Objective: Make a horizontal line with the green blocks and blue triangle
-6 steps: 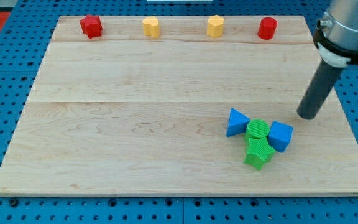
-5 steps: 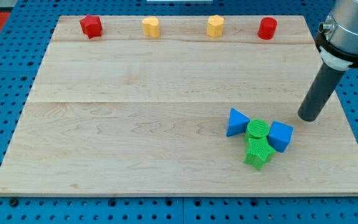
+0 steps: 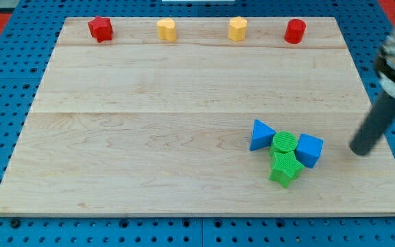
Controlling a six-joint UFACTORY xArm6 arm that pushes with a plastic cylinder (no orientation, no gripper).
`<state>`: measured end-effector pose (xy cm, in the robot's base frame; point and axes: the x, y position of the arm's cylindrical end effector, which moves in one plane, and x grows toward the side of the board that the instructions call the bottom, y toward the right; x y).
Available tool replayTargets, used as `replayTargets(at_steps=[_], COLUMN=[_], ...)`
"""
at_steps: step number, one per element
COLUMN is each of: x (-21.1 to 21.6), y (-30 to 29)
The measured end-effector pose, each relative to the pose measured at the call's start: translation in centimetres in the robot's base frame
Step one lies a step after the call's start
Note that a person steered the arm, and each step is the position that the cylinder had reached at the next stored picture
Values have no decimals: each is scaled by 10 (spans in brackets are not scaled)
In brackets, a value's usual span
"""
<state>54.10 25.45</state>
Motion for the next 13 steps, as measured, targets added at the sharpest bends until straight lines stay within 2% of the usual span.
replayTargets(at_steps=[1,3,4,5,6,7,9,10,11,12,13], x=[11,-7,10,51,22,-15,-39,-10,6,-10,-25], y=[-10,-74,-61,-69,-108,-118,-101,-103,-143,-198,-209])
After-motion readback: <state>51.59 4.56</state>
